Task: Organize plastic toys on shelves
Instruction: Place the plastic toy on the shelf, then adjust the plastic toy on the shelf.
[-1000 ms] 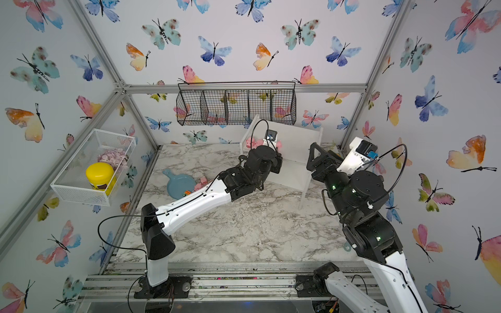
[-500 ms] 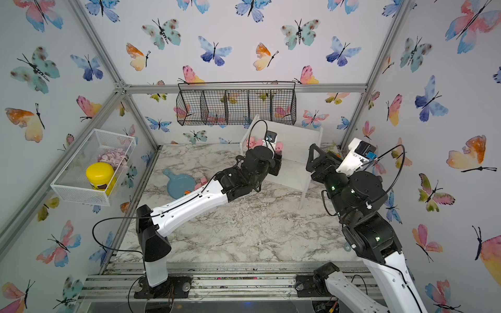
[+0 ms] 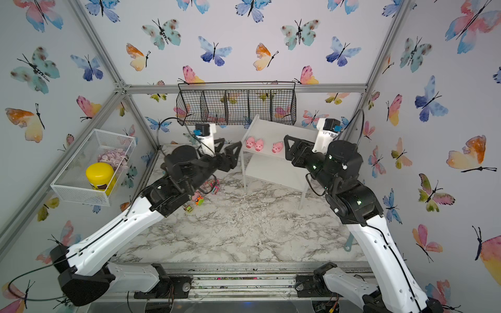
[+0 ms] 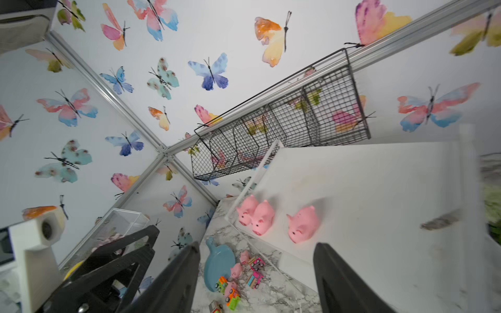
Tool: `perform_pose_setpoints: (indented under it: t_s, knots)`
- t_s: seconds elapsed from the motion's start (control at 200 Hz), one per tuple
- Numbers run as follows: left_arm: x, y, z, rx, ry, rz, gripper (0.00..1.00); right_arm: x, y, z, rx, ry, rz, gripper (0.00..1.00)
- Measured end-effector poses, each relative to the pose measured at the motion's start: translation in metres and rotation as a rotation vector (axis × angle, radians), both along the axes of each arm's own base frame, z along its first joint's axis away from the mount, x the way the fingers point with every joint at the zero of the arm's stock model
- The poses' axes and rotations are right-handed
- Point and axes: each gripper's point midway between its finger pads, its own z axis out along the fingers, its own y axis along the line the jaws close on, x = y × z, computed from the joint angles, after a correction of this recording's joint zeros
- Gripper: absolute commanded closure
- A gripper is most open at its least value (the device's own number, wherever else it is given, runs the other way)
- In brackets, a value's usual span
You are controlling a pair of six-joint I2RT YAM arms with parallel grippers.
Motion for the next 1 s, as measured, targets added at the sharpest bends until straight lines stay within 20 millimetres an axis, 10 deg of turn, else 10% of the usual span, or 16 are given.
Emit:
perform_pose_setpoints:
  t_s: [0.13,0.405,1.001]
  knots:
    - [-0.001,0.053,-0.042,-0.073,0.048,-0.025,0.23,0.020,0.023,-0.008,0.057,0.088,0.109,0.47]
    - [-0.028,0.042,-0.144,-0.077,0.272,-0.171,0.23,0.063,0.002,-0.055,0.133,0.425,-0.038,0.52]
    - [-0.027,0.044,-0.137,-0.054,0.231,-0.176,0.22,0.080,0.005,-0.105,0.225,0.703,-0.154,0.63]
